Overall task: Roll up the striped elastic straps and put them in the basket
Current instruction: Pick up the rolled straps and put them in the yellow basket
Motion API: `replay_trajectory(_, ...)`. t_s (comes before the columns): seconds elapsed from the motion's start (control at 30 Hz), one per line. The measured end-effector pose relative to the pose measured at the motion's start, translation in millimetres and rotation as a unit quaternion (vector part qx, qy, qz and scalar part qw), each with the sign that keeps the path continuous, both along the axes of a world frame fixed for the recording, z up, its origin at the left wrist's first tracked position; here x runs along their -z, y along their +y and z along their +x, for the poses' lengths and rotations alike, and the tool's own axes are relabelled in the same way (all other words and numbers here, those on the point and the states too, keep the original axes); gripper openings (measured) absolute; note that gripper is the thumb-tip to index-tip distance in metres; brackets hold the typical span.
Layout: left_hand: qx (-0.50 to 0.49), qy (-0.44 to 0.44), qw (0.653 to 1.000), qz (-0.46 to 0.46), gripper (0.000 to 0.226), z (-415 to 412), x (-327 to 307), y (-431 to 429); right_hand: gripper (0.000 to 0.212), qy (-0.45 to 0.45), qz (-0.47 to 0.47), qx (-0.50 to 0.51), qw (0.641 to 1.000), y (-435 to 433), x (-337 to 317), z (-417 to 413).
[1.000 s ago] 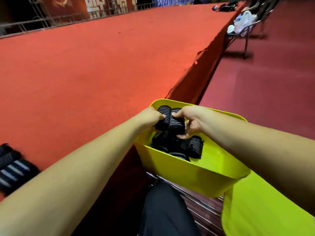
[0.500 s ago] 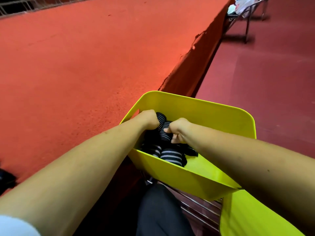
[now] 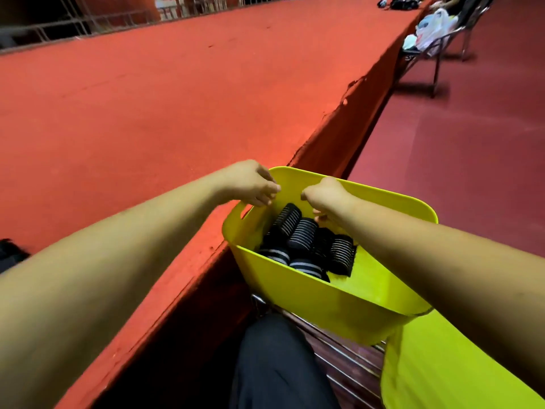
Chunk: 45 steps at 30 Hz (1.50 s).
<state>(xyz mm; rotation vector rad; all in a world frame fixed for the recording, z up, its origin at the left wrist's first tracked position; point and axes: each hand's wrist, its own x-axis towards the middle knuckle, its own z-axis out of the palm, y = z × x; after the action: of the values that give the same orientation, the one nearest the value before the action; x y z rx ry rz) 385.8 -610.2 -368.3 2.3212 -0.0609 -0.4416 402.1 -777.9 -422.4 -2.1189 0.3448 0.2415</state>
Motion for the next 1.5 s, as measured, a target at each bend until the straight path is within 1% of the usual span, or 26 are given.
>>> replay_trajectory(0.03, -0.013, -0.004, 0.999, -0.037, 0.015, -8.8, -15.6, 15.6, 0.012, -0.026, 0.024, -0.006, 0.999, 4.6, -14.7, -2.0)
replay_trajectory(0.07, -0.029, -0.017, 0.998, -0.051, 0.012, -17.8, -30.0, 33.8, 0.008, -0.049, 0.051, -0.012, 0.997, 11.5, -30.6, -6.0)
replay_trajectory(0.17, -0.093, -0.054, 0.993, -0.048, 0.013, -51.0, -58.1, 100.5, 0.003, -0.085, 0.127, -0.041, 0.987, 49.3, -70.2, -24.2)
replay_trajectory(0.23, -0.141, -0.063, 0.987, -0.042, 0.014, -79.2, -64.1, 147.6, 0.005, -0.078, 0.167, -0.080, 0.980, 86.2, -84.5, -41.6)
replay_trajectory(0.3, -0.192, -0.060, 0.979, -0.035, 0.009, -110.4, -60.8, 193.2, 0.011, -0.039, 0.203, -0.123, 0.971, 127.0, -89.1, -63.1)
replay_trajectory(0.37, -0.244, -0.055, 0.968, -0.025, 0.007, -141.6, -50.4, 237.3, 0.014, 0.018, 0.232, -0.162, 0.959, 168.2, -84.8, -86.2)
replay_trajectory(0.5, -0.328, -0.055, 0.943, -0.009, 0.012, -199.2, -27.5, 307.9, 0.019, 0.126, 0.273, -0.210, 0.930, 244.2, -64.7, -126.7)
replay_trajectory(0.6, -0.384, -0.053, 0.922, 0.007, 0.009, -229.6, -9.2, 340.0, 0.024, 0.190, 0.284, -0.237, 0.909, 294.7, -43.1, -151.4)
replay_trajectory(0.7, -0.416, -0.064, 0.905, 0.064, 0.011, -243.0, 15.0, 362.4, 0.026, 0.234, 0.290, -0.254, 0.892, 338.3, -20.7, -169.5)
replay_trajectory(0.77, -0.433, -0.077, 0.894, 0.085, 0.016, -243.2, 31.0, 368.7, 0.027, 0.255, 0.290, -0.258, 0.886, 362.1, -8.1, -177.6)
replay_trajectory(0.83, -0.439, -0.078, 0.891, 0.080, 0.024, -239.5, 47.1, 369.7, 0.028, 0.268, 0.286, -0.257, 0.883, 381.6, 3.2, -183.3)
replay_trajectory(1.0, -0.448, -0.050, 0.892, 0.025, 0.044, -228.4, 84.2, 372.5, 0.043, 0.260, 0.282, -0.233, 0.894, 412.0, 26.5, -189.6)
replay_trajectory(1.1, -0.450, -0.043, 0.892, -0.024, 0.039, -223.8, 95.5, 370.3, 0.045, 0.242, 0.279, -0.222, 0.902, 419.2, 34.1, -187.7)
replay_trajectory(1.17, -0.462, -0.059, 0.883, -0.063, 0.034, -221.6, 99.5, 369.2, 0.046, 0.225, 0.273, -0.225, 0.908, 423.1, 37.3, -187.5)
replay_trajectory(1.23, -0.461, -0.073, 0.880, -0.092, 0.033, -222.2, 99.0, 368.1, 0.042, 0.199, 0.277, -0.238, 0.909, 426.1, 40.9, -186.4)
replay_trajectory(1.27, -0.457, -0.074, 0.880, -0.103, 0.036, -222.7, 99.3, 369.0, 0.039, 0.184, 0.288, -0.244, 0.908, 426.1, 42.1, -185.3)
replay_trajectory(1.33, -0.454, -0.077, 0.878, -0.133, 0.053, -226.2, 97.1, 373.1, 0.039, 0.149, 0.314, -0.254, 0.903, 426.4, 46.3, -179.7)
replay_trajectory(1.37, -0.449, -0.078, 0.875, -0.164, 0.062, -228.8, 96.8, 376.8, 0.039, 0.134, 0.321, -0.261, 0.901, 426.0, 47.9, -176.0)
replay_trajectory(1.4, -0.445, -0.081, 0.870, -0.198, 0.067, -232.2, 95.8, 379.1, 0.039, 0.127, 0.324, -0.266, 0.899, 425.6, 48.0, -173.9)
replay_trajectory(1.43, -0.441, -0.081, 0.865, -0.225, 0.066, -235.3, 96.1, 382.6, 0.039, 0.128, 0.329, -0.273, 0.895, 425.1, 47.2, -172.6)
replay_trajectory(1.5, -0.424, -0.073, 0.863, -0.264, 0.060, -242.5, 96.0, 386.0, 0.044, 0.174, 0.363, -0.278, 0.872, 426.0, 44.4, -171.4)
